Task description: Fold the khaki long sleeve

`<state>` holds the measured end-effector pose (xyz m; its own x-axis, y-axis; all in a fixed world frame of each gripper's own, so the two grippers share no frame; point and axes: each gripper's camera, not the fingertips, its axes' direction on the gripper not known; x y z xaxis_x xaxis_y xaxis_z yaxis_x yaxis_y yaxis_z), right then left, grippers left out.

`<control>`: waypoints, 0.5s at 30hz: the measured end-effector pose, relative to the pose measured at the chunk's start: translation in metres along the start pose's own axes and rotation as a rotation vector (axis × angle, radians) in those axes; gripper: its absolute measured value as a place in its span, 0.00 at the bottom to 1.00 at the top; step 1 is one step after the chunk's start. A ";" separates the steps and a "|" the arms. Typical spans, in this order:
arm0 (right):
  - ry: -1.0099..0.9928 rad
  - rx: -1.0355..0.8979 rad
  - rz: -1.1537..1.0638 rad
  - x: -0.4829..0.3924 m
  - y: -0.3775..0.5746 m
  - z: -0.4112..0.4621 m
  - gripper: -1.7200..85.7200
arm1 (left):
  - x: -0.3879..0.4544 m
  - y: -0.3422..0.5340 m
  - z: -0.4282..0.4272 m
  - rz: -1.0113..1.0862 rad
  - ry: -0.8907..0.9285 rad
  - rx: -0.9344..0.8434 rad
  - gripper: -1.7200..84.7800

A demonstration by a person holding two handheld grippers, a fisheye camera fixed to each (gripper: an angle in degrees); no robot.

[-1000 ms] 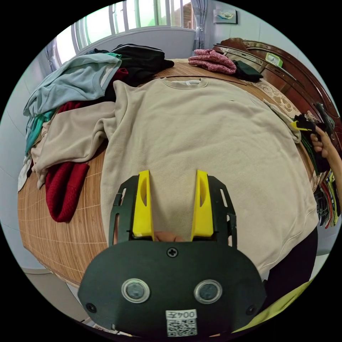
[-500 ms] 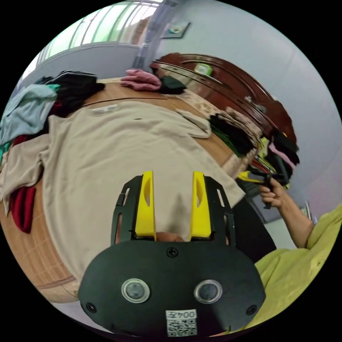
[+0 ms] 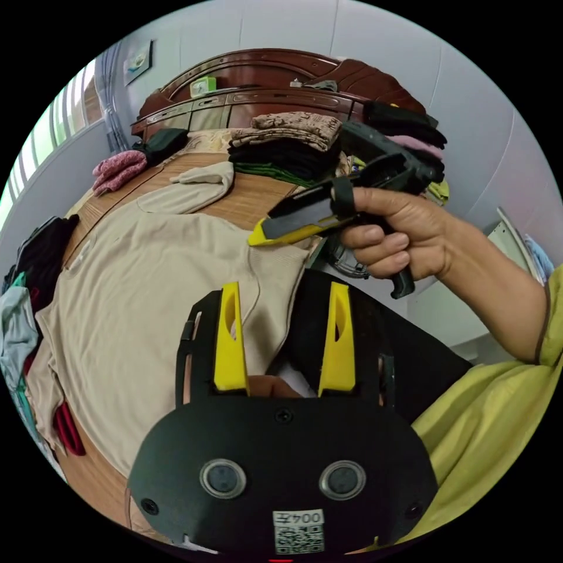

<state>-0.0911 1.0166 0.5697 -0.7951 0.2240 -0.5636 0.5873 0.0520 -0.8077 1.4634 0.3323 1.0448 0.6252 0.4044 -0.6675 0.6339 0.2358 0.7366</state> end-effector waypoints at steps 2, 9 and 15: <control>-0.021 -0.028 -0.031 -0.020 -0.006 -0.007 0.08 | 0.008 0.000 -0.001 0.030 -0.089 -0.024 0.25; -0.049 -0.080 -0.190 -0.081 -0.029 -0.050 0.09 | -0.031 0.022 -0.048 -0.102 -0.297 0.030 0.05; -0.353 0.140 0.044 -0.002 -0.073 -0.104 0.16 | -0.173 0.077 -0.120 -0.437 0.070 0.142 0.03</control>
<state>-0.1167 1.1138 0.6482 -0.7869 -0.1271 -0.6038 0.6153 -0.0893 -0.7832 1.3495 0.3869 1.2297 0.2561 0.3538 -0.8996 0.8903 0.2761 0.3620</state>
